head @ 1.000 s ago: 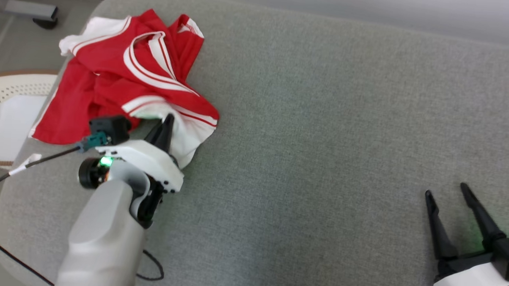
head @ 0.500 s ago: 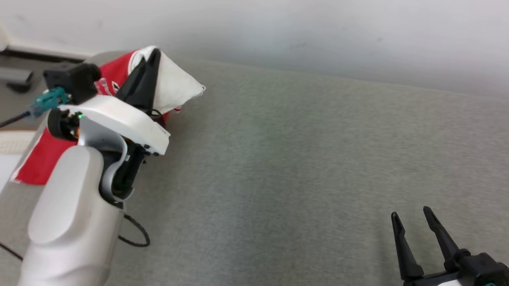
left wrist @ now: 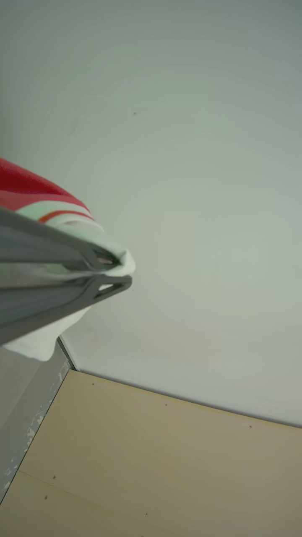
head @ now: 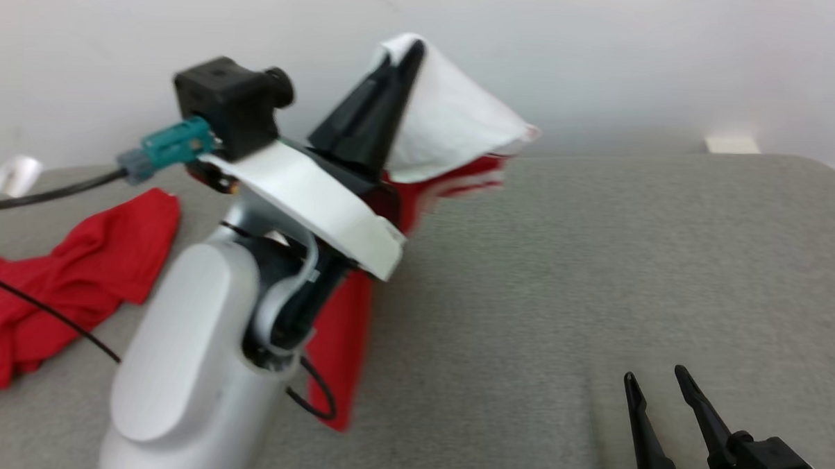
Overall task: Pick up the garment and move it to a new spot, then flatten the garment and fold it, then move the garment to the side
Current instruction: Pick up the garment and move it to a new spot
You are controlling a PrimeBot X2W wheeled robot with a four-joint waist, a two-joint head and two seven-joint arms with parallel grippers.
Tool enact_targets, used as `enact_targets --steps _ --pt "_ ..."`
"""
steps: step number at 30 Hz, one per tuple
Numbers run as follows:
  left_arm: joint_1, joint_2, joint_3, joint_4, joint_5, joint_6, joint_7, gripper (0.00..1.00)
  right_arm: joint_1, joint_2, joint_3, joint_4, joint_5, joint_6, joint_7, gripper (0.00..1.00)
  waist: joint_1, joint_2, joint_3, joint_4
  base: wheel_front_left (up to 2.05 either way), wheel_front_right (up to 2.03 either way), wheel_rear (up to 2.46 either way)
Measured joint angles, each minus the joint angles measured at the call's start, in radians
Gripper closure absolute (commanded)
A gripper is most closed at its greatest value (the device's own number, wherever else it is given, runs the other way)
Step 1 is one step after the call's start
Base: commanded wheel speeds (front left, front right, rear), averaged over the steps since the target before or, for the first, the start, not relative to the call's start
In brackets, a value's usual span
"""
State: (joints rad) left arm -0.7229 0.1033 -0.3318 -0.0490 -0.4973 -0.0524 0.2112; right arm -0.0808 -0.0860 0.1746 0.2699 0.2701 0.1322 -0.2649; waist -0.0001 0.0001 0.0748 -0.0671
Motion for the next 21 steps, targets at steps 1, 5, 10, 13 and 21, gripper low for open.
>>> enact_targets --steps 1,5,10,13,21 --pt "0.002 -0.009 -0.018 -0.012 -0.003 0.001 0.003 1.00 0.000 0.002 -0.001 0.000 0.000 0.000 0.000 0.00 0.0000 0.0000 -0.002 -0.016 0.00 0.00 0.00" --pt "0.016 -0.034 -0.095 -0.031 -0.023 0.012 0.016 1.00 0.000 0.002 -0.004 -0.002 0.000 0.000 0.000 0.00 0.0000 0.0000 -0.008 -0.080 0.00 0.00 0.00" --pt "0.029 -0.052 -0.206 0.015 -0.036 0.045 -0.024 1.00 0.000 0.007 -0.008 -0.006 0.000 0.000 0.000 0.00 0.0000 0.0000 0.001 -0.151 0.00 0.00 0.00" --pt "0.052 -0.053 -0.300 0.098 -0.074 0.056 -0.077 1.00 0.000 0.015 -0.009 -0.006 0.001 0.000 0.000 0.00 0.0000 0.0000 0.016 -0.184 0.00 0.00 0.00" --pt "0.065 -0.055 -0.621 0.294 -0.207 0.041 -0.230 0.00 -0.002 0.025 -0.019 -0.003 0.003 0.000 0.000 0.00 0.0000 0.0000 0.052 -0.219 0.00 0.00 0.00"
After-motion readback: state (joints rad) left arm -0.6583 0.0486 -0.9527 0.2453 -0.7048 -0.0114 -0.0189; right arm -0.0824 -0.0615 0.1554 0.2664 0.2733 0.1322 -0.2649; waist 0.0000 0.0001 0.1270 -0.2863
